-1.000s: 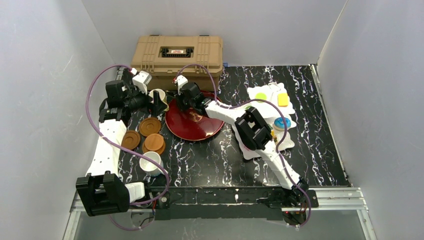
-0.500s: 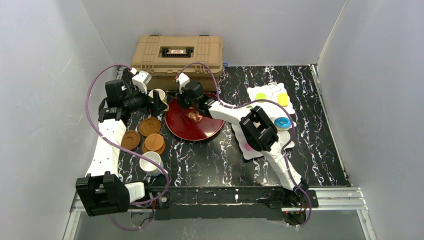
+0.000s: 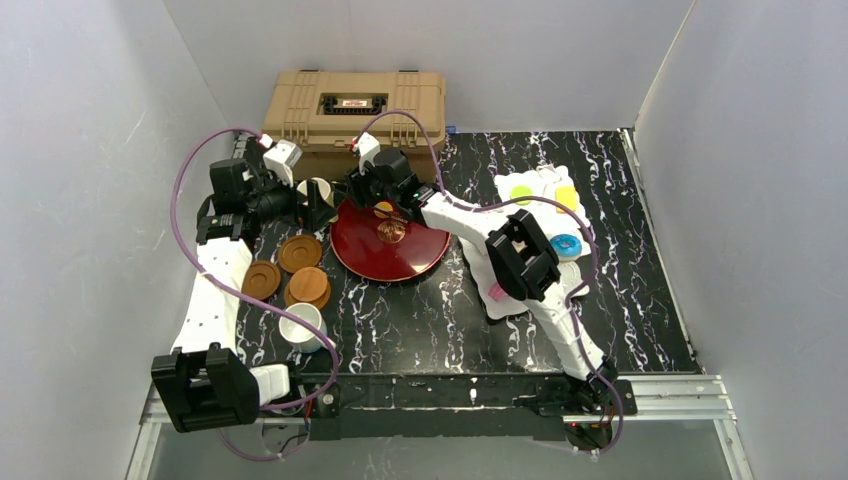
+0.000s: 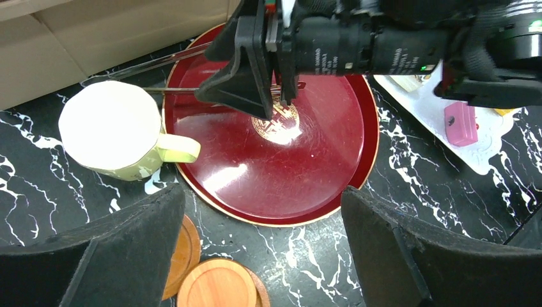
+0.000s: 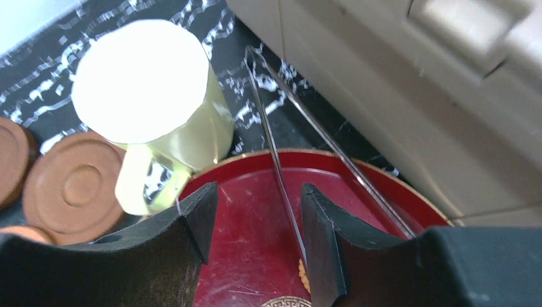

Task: Serve the afternoon tea
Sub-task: Move the clamp to the tray.

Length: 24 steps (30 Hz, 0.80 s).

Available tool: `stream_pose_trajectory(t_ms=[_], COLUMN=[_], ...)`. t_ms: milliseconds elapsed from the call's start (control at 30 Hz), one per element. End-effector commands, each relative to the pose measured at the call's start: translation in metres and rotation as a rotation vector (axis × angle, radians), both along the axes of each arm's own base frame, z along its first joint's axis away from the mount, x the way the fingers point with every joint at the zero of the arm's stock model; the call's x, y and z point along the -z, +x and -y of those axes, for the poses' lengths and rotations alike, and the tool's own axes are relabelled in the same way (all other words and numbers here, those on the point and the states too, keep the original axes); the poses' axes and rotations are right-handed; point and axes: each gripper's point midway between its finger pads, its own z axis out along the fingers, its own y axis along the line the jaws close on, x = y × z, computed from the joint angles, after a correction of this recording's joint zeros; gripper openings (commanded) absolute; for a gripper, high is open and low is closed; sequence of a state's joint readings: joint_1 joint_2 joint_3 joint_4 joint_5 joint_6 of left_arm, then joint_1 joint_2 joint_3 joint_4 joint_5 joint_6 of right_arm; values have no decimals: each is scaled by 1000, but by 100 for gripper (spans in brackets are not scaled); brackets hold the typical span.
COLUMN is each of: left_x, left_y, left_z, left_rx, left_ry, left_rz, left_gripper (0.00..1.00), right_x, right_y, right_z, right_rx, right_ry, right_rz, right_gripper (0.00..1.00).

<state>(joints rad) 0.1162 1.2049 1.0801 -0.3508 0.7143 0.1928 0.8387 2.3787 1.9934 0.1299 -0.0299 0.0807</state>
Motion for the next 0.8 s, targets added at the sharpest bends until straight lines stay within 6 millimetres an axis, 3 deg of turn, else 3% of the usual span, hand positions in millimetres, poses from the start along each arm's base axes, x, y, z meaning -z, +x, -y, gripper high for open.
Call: stream_pose_trajectory(t_ms=[0, 333, 567, 667, 767], left_x=[-9, -10, -12, -14, -16], left_y=[5, 7, 7, 7, 7], left_z=[-4, -5, -5, -5, -4], left_rx=[-8, 1, 1, 1, 4], left_ry=[1, 7, 5, 4, -1], left_rz=[22, 21, 26, 29, 32], left_gripper=[90, 90, 89, 89, 89], right_x=[26, 43, 53, 50, 48], right_y=[3, 3, 1, 2, 3], right_z=[-1, -8, -9, -10, -10], right_rx=[-47, -79, -78, -76, -73], right_ry=[-31, -43, -40, -36, -36], right_rz=[-35, -54, -91, -84, -81], right_gripper=[59, 54, 38, 37, 42])
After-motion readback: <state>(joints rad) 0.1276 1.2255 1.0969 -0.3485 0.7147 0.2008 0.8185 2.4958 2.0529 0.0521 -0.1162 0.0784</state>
